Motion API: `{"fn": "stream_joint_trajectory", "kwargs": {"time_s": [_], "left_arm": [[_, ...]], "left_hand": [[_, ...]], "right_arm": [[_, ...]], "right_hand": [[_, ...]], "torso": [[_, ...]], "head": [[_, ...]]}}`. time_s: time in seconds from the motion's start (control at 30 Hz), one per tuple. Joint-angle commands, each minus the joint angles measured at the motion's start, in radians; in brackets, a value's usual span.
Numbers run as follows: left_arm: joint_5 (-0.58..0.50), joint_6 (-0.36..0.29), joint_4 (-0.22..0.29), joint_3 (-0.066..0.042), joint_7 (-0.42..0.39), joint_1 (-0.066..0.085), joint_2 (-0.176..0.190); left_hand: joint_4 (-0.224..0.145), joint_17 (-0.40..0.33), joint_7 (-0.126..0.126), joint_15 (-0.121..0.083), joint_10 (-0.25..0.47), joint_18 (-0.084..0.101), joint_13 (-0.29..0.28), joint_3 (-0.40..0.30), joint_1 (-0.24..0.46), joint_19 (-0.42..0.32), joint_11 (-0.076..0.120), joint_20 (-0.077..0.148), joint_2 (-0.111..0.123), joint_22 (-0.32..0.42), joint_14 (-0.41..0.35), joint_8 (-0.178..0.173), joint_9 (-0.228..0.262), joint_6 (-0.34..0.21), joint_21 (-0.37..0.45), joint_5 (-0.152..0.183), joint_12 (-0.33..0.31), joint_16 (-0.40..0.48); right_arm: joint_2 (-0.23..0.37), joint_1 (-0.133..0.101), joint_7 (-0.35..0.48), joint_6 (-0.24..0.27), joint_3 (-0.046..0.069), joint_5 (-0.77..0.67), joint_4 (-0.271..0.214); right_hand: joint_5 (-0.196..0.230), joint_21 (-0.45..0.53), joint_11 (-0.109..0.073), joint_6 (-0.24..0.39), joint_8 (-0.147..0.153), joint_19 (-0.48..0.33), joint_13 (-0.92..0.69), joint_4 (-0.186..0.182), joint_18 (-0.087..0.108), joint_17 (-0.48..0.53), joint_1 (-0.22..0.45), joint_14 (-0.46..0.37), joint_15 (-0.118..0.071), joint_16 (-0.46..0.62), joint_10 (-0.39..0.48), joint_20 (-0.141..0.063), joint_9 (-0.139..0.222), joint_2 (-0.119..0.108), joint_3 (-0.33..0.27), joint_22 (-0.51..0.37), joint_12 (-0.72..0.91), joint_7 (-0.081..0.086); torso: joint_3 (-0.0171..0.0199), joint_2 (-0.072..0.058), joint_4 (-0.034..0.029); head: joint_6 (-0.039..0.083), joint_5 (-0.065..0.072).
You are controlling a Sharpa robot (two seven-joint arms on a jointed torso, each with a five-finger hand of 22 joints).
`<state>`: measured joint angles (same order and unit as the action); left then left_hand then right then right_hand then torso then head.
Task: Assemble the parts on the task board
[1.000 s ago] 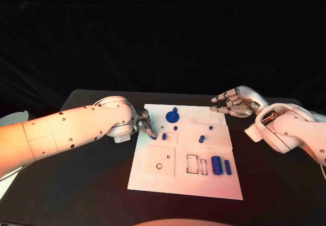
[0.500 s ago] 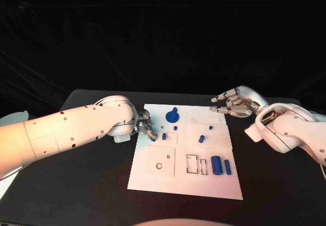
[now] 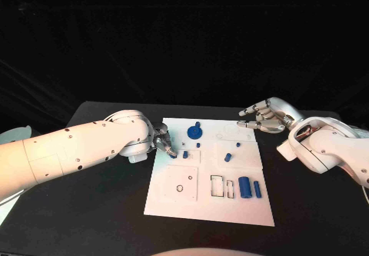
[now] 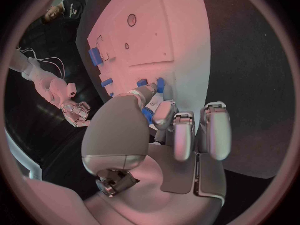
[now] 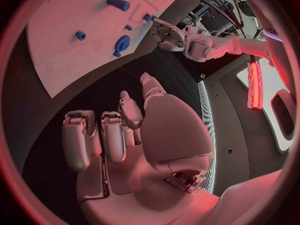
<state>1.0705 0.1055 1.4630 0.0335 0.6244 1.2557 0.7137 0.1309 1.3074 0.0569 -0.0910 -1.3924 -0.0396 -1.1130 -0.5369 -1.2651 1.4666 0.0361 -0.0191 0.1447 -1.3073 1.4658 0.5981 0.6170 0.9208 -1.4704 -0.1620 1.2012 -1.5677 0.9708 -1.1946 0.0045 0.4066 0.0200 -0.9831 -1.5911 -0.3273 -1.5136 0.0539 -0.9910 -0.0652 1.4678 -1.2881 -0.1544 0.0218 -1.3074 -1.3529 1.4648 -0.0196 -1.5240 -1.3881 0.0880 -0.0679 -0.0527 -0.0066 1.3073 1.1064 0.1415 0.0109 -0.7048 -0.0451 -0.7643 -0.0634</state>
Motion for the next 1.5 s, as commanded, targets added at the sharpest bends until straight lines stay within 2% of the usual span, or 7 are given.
{"fn": "stream_joint_trajectory", "kwargs": {"time_s": [0.03, 0.23, 0.5, 0.97, 1.17, 1.5], "left_arm": [[-0.001, -0.099, 0.018, 0.000, -0.008, -0.003, 0.008], [-0.005, -0.149, 0.038, 0.000, -0.012, -0.011, 0.020], [-0.007, -0.174, 0.042, 0.000, -0.007, -0.021, 0.026], [-0.007, -0.130, 0.018, 0.000, 0.008, -0.037, 0.008], [-0.007, -0.111, 0.012, 0.000, 0.009, -0.038, 0.009], [-0.009, -0.068, 0.010, 0.000, 0.010, -0.039, 0.007]], "left_hand": [[-0.116, 0.263, -0.017, 0.001, -0.009, 0.010, -0.003, -0.126, 0.004, 0.066, -0.001, 0.003, -0.007, -0.152, 0.105, 0.007, 0.002, 0.023, -0.003, -0.004, 0.008, -0.003], [-0.119, 0.263, -0.019, -0.001, -0.015, 0.012, -0.011, -0.137, 0.011, 0.069, 0.001, 0.005, -0.001, -0.159, 0.105, 0.011, 0.003, 0.027, -0.009, -0.010, 0.015, -0.003], [-0.120, 0.263, -0.019, -0.001, -0.018, 0.012, -0.015, -0.142, 0.014, 0.070, 0.002, 0.005, 0.002, -0.161, 0.105, 0.012, 0.004, 0.028, -0.011, -0.013, 0.018, -0.003], [-0.122, 0.263, -0.021, -0.003, -0.019, 0.012, -0.010, -0.153, 0.022, 0.070, 0.003, 0.007, 0.009, -0.161, 0.105, 0.015, 0.005, 0.030, -0.011, -0.025, 0.014, -0.003], [-0.123, 0.263, -0.021, -0.003, -0.019, 0.012, -0.009, -0.154, 0.023, 0.070, 0.003, 0.007, 0.009, -0.161, 0.105, 0.016, 0.005, 0.030, -0.010, -0.026, 0.013, -0.003], [-0.124, 0.263, -0.021, -0.003, -0.018, 0.012, -0.006, -0.158, 0.026, 0.070, 0.004, 0.007, 0.013, -0.161, 0.105, 0.017, 0.005, 0.031, -0.011, -0.035, 0.010, -0.003]], "right_arm": [[0.000, 0.001, 0.009, -0.011, 0.000, -0.008, -0.001], [0.000, 0.001, 0.009, -0.011, 0.000, -0.008, 0.000], [-0.001, 0.002, 0.009, -0.011, 0.000, -0.008, 0.001], [-0.002, 0.004, 0.009, -0.012, 0.000, -0.008, 0.001], [-0.001, 0.004, 0.008, -0.013, 0.000, -0.008, 0.001], [-0.002, 0.004, 0.009, -0.013, 0.000, -0.008, 0.002]], "right_hand": [[-0.004, 0.006, -0.002, -0.008, -0.002, 0.041, 0.001, 0.000, 0.005, -0.176, 0.008, 0.085, -0.001, 0.007, 0.007, -0.003, -0.001, 0.006, -0.004, 0.151, 0.000, -0.001], [-0.004, 0.006, -0.002, -0.008, -0.002, 0.041, 0.001, 0.000, 0.005, -0.176, 0.008, 0.085, -0.001, 0.007, 0.007, -0.003, -0.001, 0.006, -0.004, 0.151, 0.000, -0.001], [-0.004, 0.006, -0.002, -0.008, -0.002, 0.041, 0.001, 0.000, 0.005, -0.176, 0.008, 0.085, -0.001, 0.007, 0.007, -0.003, -0.001, 0.006, -0.004, 0.151, 0.000, -0.001], [-0.005, 0.007, -0.002, -0.008, -0.002, 0.041, 0.002, -0.001, 0.005, -0.176, 0.007, 0.085, -0.002, 0.007, 0.007, -0.003, -0.001, 0.006, -0.007, 0.150, 0.001, -0.001], [-0.005, 0.007, -0.002, -0.008, -0.002, 0.041, 0.002, -0.001, 0.005, -0.176, 0.007, 0.085, -0.002, 0.007, 0.007, -0.003, -0.001, 0.006, -0.007, 0.150, 0.001, -0.001], [-0.005, 0.007, -0.002, -0.008, -0.002, 0.041, 0.002, -0.001, 0.005, -0.176, 0.007, 0.085, -0.002, 0.007, 0.007, -0.003, -0.001, 0.006, -0.007, 0.150, 0.001, -0.001]], "torso": [[0.0003, 0.001, -0.0013], [0.0002, 0.001, -0.0021], [0.0002, 0.001, -0.0007], [0.0002, 0.000, 0.0006], [0.0004, 0.000, 0.0003], [0.0002, 0.001, 0.0005]], "head": [[-0.002, 0.000], [-0.004, -0.002], [-0.004, -0.005], [-0.007, -0.004], [-0.012, 0.003], [-0.014, -0.001]]}}
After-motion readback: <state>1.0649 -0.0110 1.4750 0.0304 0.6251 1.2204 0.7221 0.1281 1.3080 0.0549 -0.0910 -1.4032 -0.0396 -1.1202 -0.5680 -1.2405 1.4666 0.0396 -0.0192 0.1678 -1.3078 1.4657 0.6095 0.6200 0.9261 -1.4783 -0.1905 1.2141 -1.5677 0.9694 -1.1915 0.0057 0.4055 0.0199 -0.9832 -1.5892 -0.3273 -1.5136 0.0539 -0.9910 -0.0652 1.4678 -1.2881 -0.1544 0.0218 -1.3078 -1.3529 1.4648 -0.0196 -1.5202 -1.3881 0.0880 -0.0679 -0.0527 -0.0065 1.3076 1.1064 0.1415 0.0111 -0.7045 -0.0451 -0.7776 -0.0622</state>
